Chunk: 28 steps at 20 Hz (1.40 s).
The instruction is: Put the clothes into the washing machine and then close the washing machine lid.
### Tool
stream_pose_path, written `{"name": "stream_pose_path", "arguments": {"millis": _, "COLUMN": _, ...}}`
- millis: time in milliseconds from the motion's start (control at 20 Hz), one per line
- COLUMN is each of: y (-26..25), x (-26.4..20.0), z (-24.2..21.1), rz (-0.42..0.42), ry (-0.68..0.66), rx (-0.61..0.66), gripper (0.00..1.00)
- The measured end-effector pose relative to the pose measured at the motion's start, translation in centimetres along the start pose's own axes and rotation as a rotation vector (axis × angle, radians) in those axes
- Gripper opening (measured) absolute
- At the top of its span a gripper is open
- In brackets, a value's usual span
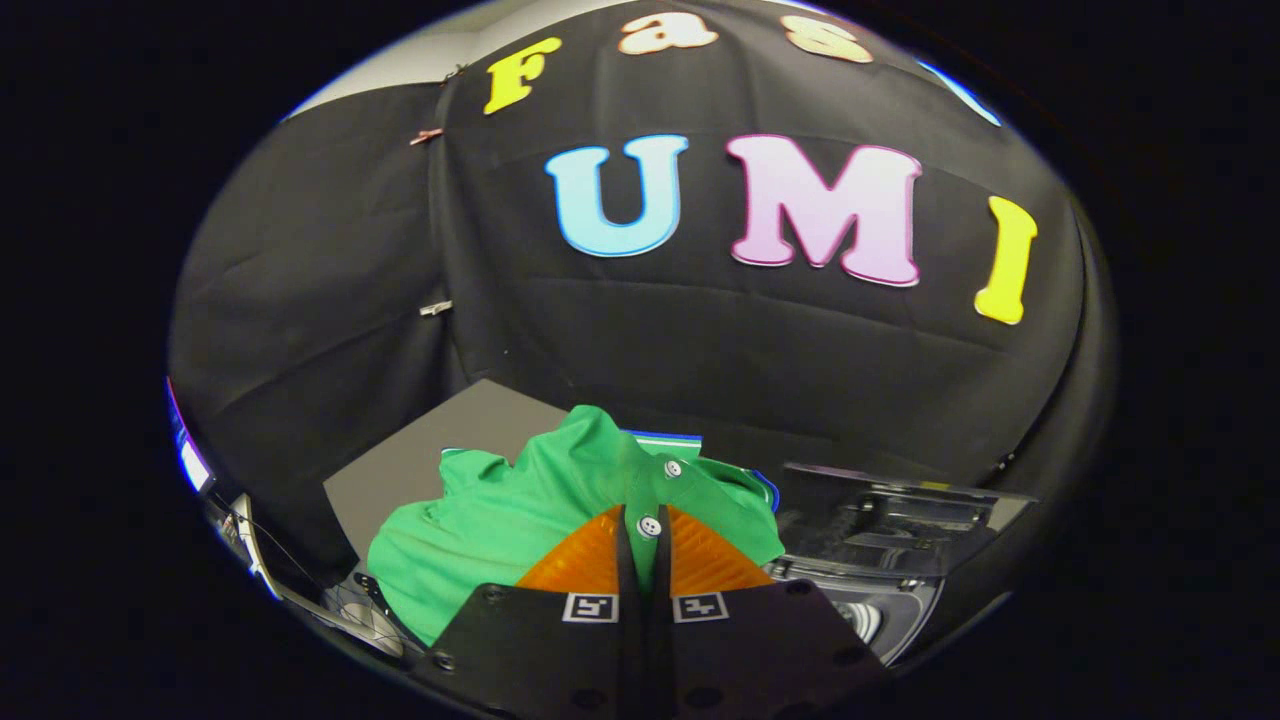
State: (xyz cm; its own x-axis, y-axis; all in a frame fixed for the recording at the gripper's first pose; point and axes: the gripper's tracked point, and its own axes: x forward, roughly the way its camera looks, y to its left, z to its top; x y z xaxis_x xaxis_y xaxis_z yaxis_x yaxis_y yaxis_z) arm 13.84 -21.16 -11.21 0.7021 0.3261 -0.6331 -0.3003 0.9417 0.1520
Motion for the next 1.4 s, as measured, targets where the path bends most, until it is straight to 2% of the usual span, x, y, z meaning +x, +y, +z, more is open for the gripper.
{"name": "stream_pose_path", "arguments": {"millis": 150, "y": -6.5, "x": -1.7, "z": -0.2, "rz": 0.013, "ry": 0.000, "rx": 0.031, "gripper": 0.05}}
{"name": "stream_pose_path", "arguments": {"millis": 300, "y": -10.8, "x": -2.9, "z": -0.7, "rz": 0.052, "ry": 0.011, "rx": 0.061, "gripper": 0.05}}
{"name": "stream_pose_path", "arguments": {"millis": 750, "y": -17.8, "x": -4.5, "z": -1.7, "rz": 0.056, "ry": 0.017, "rx": 0.058, "gripper": 0.05}}
{"name": "stream_pose_path", "arguments": {"millis": 1050, "y": -19.7, "x": -1.9, "z": -9.1, "rz": 0.045, "ry": 0.133, "rx": 0.050, "gripper": 0.05}}
{"name": "stream_pose_path", "arguments": {"millis": 1400, "y": -21.6, "x": 2.4, "z": -22.9, "rz": -0.040, "ry": 0.346, "rx": 0.079, "gripper": 0.05}}
